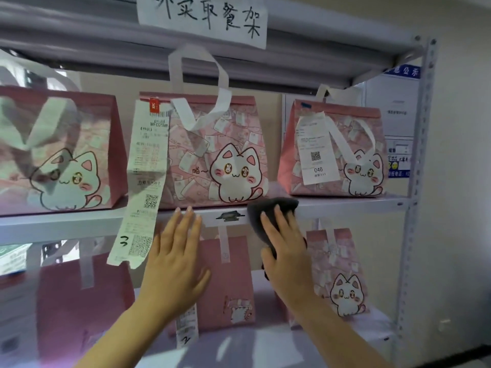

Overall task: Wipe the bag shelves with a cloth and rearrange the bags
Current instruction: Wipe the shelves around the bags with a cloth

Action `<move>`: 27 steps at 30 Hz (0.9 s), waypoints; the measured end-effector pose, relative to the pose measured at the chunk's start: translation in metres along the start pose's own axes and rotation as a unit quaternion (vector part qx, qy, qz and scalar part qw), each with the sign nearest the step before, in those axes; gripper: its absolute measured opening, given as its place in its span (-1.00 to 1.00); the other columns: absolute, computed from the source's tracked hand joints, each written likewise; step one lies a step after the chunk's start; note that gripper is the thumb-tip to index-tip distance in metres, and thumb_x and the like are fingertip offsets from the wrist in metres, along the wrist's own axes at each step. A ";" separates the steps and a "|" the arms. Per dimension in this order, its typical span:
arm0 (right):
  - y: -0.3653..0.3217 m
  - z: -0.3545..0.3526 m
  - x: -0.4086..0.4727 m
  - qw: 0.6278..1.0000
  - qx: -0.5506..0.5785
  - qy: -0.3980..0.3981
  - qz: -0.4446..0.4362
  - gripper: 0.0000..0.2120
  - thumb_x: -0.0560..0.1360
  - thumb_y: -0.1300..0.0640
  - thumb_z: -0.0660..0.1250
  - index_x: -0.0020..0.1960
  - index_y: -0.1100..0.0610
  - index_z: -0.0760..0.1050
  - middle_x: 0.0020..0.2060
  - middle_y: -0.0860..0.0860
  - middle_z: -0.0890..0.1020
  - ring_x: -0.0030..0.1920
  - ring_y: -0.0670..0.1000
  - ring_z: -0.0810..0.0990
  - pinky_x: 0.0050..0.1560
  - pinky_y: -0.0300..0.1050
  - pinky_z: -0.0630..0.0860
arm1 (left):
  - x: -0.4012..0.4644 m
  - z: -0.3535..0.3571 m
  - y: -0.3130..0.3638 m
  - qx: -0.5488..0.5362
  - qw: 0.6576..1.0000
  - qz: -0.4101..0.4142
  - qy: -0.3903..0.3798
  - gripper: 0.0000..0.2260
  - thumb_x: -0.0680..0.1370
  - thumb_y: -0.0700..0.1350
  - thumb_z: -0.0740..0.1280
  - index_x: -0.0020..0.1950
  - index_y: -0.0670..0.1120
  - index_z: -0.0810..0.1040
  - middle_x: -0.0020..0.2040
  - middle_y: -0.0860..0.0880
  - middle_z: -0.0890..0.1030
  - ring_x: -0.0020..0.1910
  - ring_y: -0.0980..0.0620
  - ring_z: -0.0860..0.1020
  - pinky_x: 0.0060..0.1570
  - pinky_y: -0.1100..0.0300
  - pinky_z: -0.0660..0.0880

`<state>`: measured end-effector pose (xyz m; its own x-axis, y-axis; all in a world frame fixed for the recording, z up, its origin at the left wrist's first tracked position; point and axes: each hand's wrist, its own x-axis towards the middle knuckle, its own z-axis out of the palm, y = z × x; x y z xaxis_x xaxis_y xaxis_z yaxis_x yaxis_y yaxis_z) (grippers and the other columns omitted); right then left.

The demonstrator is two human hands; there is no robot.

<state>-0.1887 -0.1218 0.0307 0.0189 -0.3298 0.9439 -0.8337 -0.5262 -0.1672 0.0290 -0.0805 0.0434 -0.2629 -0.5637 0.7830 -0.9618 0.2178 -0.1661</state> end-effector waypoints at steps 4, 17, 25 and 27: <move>0.027 -0.003 -0.001 0.999 -0.023 -0.018 -0.044 -0.48 0.47 0.16 0.12 0.43 0.03 0.31 0.45 0.00 0.28 0.46 0.11 0.22 0.36 0.14 0.33 | 0.008 0.000 -0.013 -0.055 0.998 0.001 0.012 -0.21 0.41 -0.04 0.41 0.53 -0.20 0.10 0.53 -0.18 0.10 0.52 -0.19 -0.04 0.48 0.11 -0.23; -0.009 0.017 -0.006 0.986 -0.064 -0.053 -0.145 -0.45 0.49 0.19 0.16 0.48 0.03 0.21 0.47 0.03 0.27 0.49 0.15 0.17 0.35 0.19 0.35 | 0.011 0.002 -0.021 -0.030 0.998 0.040 0.046 -0.26 0.33 -0.09 0.35 0.48 -0.24 0.22 0.45 -0.21 0.26 0.42 -0.25 0.15 0.46 0.06 -0.14; -0.008 0.007 0.000 0.992 -0.070 -0.042 -0.099 -0.43 0.49 0.20 0.10 0.50 0.07 0.16 0.47 0.05 0.28 0.48 0.16 0.20 0.32 0.24 0.36 | 0.016 0.009 -0.032 -0.174 0.980 0.042 0.088 -0.29 0.38 -0.07 0.24 0.46 -0.33 0.16 0.43 -0.22 0.19 0.42 -0.20 0.15 0.47 0.16 -0.03; -0.029 0.018 0.000 0.984 -0.074 -0.052 -0.151 -0.46 0.50 0.19 0.14 0.48 0.06 0.24 0.45 0.06 0.32 0.47 0.19 0.23 0.32 0.22 0.35 | 0.016 0.012 -0.037 -0.201 0.974 0.047 0.092 -0.33 0.39 -0.10 0.25 0.45 -0.31 0.19 0.42 -0.22 0.19 0.41 -0.22 0.18 0.46 0.09 0.06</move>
<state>-0.1541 -0.1208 0.0306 0.3288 -0.2582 0.9084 -0.8525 -0.4950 0.1679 0.0598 -0.1078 0.0551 -0.2940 -0.3826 0.8759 -0.8172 0.5759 -0.0227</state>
